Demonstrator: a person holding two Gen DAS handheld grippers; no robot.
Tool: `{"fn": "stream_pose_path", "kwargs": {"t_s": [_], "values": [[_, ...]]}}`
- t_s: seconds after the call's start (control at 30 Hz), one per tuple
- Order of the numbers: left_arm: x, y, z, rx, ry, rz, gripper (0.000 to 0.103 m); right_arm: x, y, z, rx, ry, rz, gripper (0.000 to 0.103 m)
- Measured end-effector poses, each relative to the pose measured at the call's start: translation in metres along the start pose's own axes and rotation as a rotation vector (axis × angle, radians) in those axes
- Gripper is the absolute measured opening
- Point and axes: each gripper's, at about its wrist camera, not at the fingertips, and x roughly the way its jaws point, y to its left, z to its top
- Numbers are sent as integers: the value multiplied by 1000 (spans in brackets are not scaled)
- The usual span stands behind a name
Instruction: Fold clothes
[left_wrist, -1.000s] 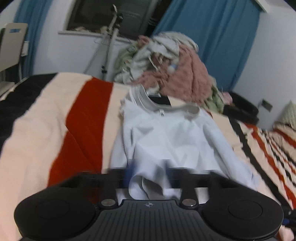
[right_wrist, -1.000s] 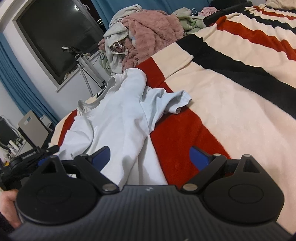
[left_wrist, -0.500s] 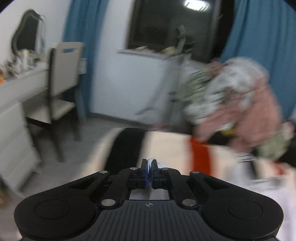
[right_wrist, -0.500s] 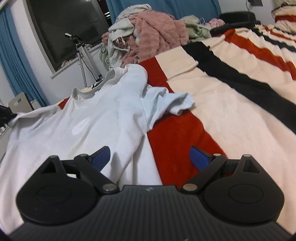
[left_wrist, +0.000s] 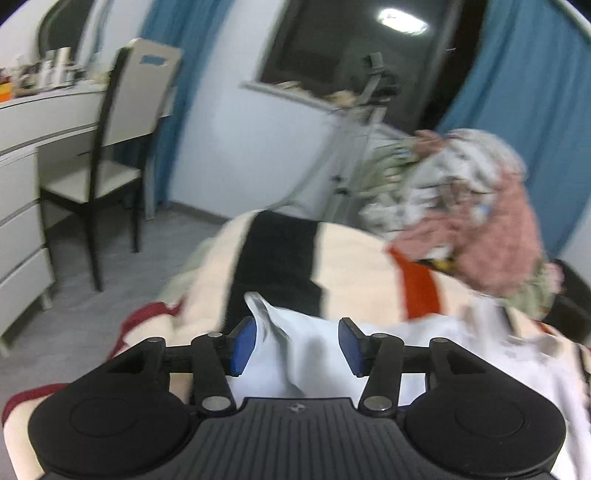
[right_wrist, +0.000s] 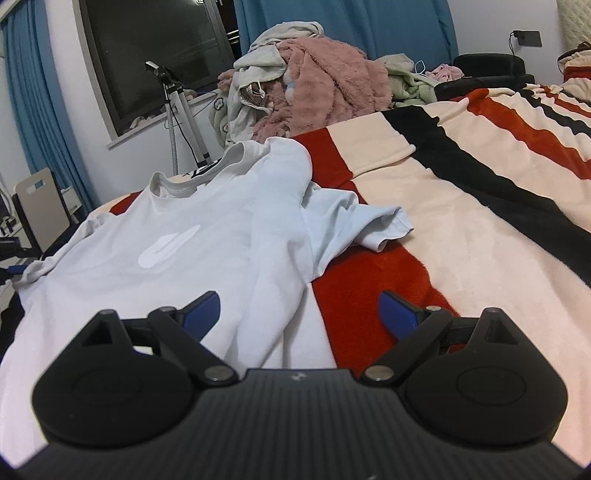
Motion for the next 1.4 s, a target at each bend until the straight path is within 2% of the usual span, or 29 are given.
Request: {"fn": "stream_pose_path", "kwargs": {"t_s": [0.07, 0.13, 0.23, 0.3, 0.37, 0.4, 0.43, 0.57, 0.63, 0.77, 0.8, 0.9, 0.93, 0.97, 1.0, 1.03, 1.1, 1.2, 1.33, 1.4], "values": [[-12, -12, -12, 46, -5, -45, 51, -4, 2, 0, -7, -6, 1, 94], [-8, -31, -22, 111, 58, -44, 47, -6, 2, -1, -7, -11, 4, 94], [7, -51, -37, 237, 150, 53, 41, -7, 2, -1, -9, -9, 5, 94], [17, -53, -43, 273, 159, 131, 38, -7, 2, -1, -7, -3, -1, 94], [27, -57, -42, 295, 146, 139, 36, -5, 1, -1, 1, 2, -1, 94], [34, -60, -41, 319, 140, 149, 16, -5, 0, -1, 3, 5, -2, 94], [41, -64, -39, 351, 141, 165, 2, -4, -1, -2, 8, 8, -1, 94], [80, -70, -10, 301, 143, 260, 2, 1, -4, -4, 34, 27, 0, 94], [97, -78, 5, 296, 108, 307, 2, 5, -5, -4, 44, 38, -2, 94], [133, -72, 30, 206, 39, 459, 2, 8, -4, -5, 31, 30, -4, 94], [141, -66, 31, 182, 34, 489, 4, 9, -4, -5, 27, 25, -2, 94], [146, -55, 23, 123, 33, 468, 13, 11, -3, -6, 6, 11, 2, 94], [141, -56, 20, 135, 17, 465, 29, 11, -3, -6, -9, 6, -2, 94], [135, -56, 20, 126, 13, 452, 41, 12, -2, -7, -24, 1, -7, 94], [130, -55, 20, 112, 13, 437, 62, 12, -2, -7, -29, -4, -7, 94], [120, -57, 20, 93, 13, 428, 68, 12, -2, -6, -30, -8, -4, 94], [94, -63, 15, 69, 16, 406, 69, 12, -2, -5, -34, -13, -1, 94], [37, -78, -10, 55, 58, 374, 78, 6, -1, -5, -39, -28, 8, 94], [-56, -87, -72, -9, 188, 360, 77, -10, 0, -7, -49, -50, 15, 94], [-104, -89, -107, -70, 253, 323, 77, -22, 0, -7, -52, -61, 29, 94]]}}
